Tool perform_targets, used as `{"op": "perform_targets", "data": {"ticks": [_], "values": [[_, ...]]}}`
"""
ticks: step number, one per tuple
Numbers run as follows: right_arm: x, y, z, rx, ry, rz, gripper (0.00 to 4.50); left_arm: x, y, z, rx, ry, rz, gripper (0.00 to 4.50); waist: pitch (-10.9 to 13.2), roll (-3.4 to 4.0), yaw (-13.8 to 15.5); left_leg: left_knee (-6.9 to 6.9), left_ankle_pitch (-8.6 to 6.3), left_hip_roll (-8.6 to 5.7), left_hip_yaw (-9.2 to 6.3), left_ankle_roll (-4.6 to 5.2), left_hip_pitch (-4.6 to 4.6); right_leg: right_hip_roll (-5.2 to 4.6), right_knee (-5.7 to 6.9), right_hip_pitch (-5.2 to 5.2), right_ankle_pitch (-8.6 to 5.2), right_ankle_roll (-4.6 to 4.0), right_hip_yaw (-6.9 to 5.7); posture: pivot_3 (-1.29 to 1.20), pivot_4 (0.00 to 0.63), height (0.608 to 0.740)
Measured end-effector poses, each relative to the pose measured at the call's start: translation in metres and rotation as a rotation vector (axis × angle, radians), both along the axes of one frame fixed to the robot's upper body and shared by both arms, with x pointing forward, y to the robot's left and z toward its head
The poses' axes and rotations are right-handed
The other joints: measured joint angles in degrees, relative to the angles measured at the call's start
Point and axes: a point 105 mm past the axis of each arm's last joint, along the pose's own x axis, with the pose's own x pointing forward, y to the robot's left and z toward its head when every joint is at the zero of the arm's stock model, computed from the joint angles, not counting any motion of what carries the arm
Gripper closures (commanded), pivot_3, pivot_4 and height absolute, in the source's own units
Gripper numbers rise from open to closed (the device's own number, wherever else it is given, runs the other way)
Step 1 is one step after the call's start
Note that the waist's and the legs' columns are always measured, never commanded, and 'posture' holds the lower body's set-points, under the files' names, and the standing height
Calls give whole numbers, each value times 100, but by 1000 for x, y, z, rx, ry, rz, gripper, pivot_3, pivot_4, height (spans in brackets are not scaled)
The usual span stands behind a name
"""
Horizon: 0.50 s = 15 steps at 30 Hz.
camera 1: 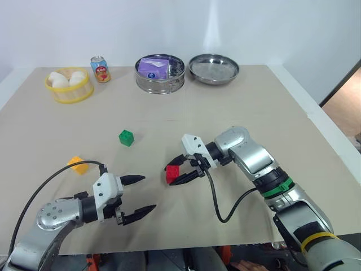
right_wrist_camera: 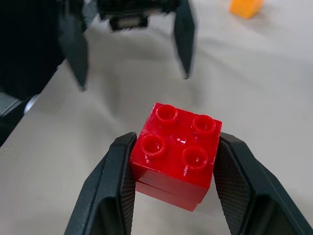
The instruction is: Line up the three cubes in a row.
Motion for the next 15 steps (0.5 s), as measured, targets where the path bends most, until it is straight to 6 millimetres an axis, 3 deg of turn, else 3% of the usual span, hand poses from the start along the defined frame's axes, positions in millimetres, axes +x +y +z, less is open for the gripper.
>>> {"op": "perform_targets", "data": {"ticks": [1,6,8,15], "values": [[0,2,-16,-60,-2,25,2784,-3,1,2,0,-1,7,0,1,1,0,0,0,0,1,0,1,0,1,-1,1,-1,0,0,150,740],[-2,4,-19,-59,-33,42,2784,-3,2,4,-11,2,15,0,0,0,1,0,0,1,0,0,2,2,2,0,1,-2,0,0,150,740],[-7,4,-32,-81,-39,65,2784,-6,5,2,5,13,6,0,1,2,2,0,0,1,2,0,2,2,2,-1,0,-3,1,0,150,740],[-10,11,-33,-62,-39,80,2784,-5,7,5,12,2,9,0,1,2,1,0,0,10,2,0,6,11,4,-1,3,-8,0,0,150,740]]}}
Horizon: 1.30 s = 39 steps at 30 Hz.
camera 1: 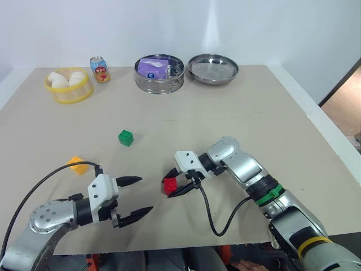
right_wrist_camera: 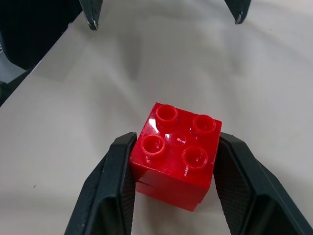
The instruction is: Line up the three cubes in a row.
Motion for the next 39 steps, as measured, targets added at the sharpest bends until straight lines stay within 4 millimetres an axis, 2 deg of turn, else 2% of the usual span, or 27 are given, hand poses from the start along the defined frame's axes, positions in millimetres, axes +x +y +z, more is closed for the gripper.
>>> {"op": "perform_targets", "data": {"ticks": [7,9,12,13,15,21,23,24,27,28,33,36,39], "values": [[1,0,-1,-10,0,-10,2784,1,0,1,3,-4,0,0,0,0,0,0,0,0,1,0,0,0,0,0,0,-1,0,0,150,740],[2,-1,-1,-16,7,-15,1773,1,1,1,6,-4,0,0,0,0,1,0,0,1,1,0,0,0,0,0,0,-1,0,0,150,740],[3,-5,-4,-39,18,-30,1136,1,1,1,9,-4,0,0,0,0,1,1,0,1,1,-1,0,0,0,0,0,-1,0,0,150,740],[4,-5,-4,-40,19,-31,627,1,1,1,9,-4,0,0,0,0,1,1,0,1,1,-1,0,0,0,0,0,-1,0,0,150,740],[4,-7,-4,-46,24,-36,45,1,1,1,10,-4,0,0,0,0,1,0,0,1,1,0,0,1,0,0,0,-1,0,0,150,740],[2,-9,4,-44,27,-44,45,1,1,1,12,-4,0,0,0,0,1,0,0,4,1,-1,-1,4,0,-2,-1,-3,0,0,150,740],[0,-9,16,-12,31,-52,45,1,1,1,12,-3,0,0,0,0,2,0,0,4,1,-1,-1,4,0,-2,-1,-3,0,0,150,740],[-2,-9,28,20,30,-55,45,1,1,1,12,-4,1,0,0,0,2,0,0,5,1,-1,-1,4,0,-2,-1,-3,0,0,150,740],[-5,-10,38,49,35,-58,45,1,2,1,10,-3,9,0,0,0,2,0,0,6,1,-1,1,4,1,-1,-1,-4,-1,0,150,740],[-8,-10,54,111,69,-92,45,6,6,3,-18,3,51,0,1,1,2,0,0,7,1,-1,-1,5,2,-3,0,-5,-1,0,150,740],[-13,-6,80,271,110,-162,45,27,26,12,-56,-23,212,0,0,0,3,1,0,10,-1,-1,1,10,6,-2,1,-6,-2,0,150,740],[-15,-2,91,370,128,-229,45,43,40,19,-84,-47,349,0,0,-1,2,2,0,9,1,-1,1,9,7,-2,2,-4,-1,0,150,740],[-15,1,93,398,116,-269,45,50,46,19,-93,-45,411,0,0,0,2,2,0,9,1,-1,0,9,7,-2,3,-2,0,0,150,740]]}}
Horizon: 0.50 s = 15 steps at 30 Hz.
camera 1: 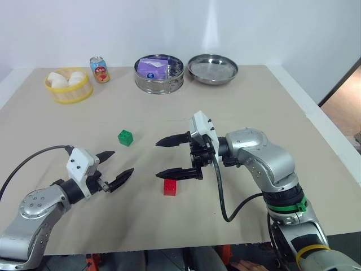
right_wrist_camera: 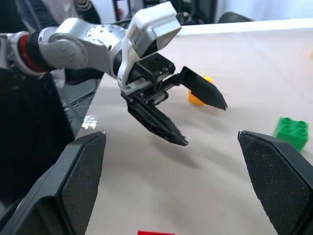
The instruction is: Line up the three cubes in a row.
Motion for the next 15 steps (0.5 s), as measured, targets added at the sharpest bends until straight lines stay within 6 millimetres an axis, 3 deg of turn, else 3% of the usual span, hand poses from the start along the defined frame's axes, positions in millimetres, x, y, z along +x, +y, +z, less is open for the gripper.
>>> {"op": "perform_targets", "data": {"ticks": [7,11,15], "values": [[6,1,-1,19,-67,-81,45,18,9,7,14,-35,117,0,-1,-1,1,1,1,0,-1,0,0,2,0,0,3,-1,0,0,150,740],[14,5,3,39,-82,-108,45,53,16,25,19,-28,286,0,-2,-3,0,4,6,0,-2,2,0,5,0,3,26,28,2,0,150,740],[16,5,3,46,-88,-120,45,63,16,22,41,16,325,0,-2,-3,-1,-2,5,0,-4,2,-4,10,0,-2,22,22,1,0,150,740]]}}
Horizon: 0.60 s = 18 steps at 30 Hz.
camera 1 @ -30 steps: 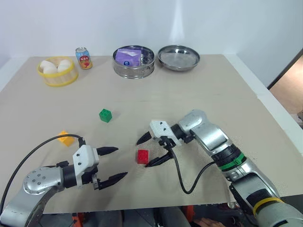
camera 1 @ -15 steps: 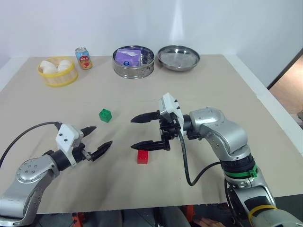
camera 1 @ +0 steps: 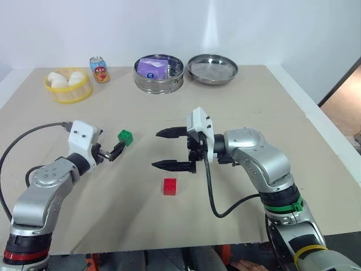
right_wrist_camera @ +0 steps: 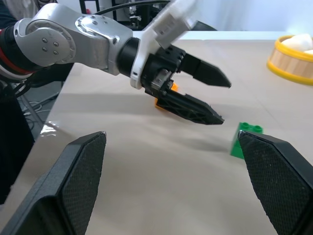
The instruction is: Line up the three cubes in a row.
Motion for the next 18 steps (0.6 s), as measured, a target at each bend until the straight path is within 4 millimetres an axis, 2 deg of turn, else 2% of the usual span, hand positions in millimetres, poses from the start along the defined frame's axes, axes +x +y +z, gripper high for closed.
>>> {"op": "perform_targets", "data": {"ticks": [7,13,15,16,18], "values": [[9,0,-3,3,-13,-47,45,14,1,-6,-50,59,-4,0,0,-1,1,2,0,0,-1,0,0,1,1,1,2,0,-1,0,150,740],[23,-1,-16,-36,-2,-135,45,24,3,-15,-61,106,-1,0,-1,-1,1,3,2,0,-2,-1,0,1,2,0,6,-2,-1,0,150,740],[28,-1,-18,-41,-9,-171,45,27,-2,-19,-53,121,-19,0,-1,-1,2,2,2,0,-2,-2,-2,1,1,0,5,-2,-1,0,150,740],[32,0,-18,-35,-23,-204,45,33,-11,-24,-54,134,-44,0,-1,-1,2,2,1,0,-2,-2,-6,1,1,-1,4,-1,-2,0,150,740],[33,1,-17,-29,-32,-216,45,37,-15,-23,-50,132,-56,0,-1,-1,2,2,1,0,-2,-2,-6,1,1,-2,5,-1,-1,0,150,740]]}}
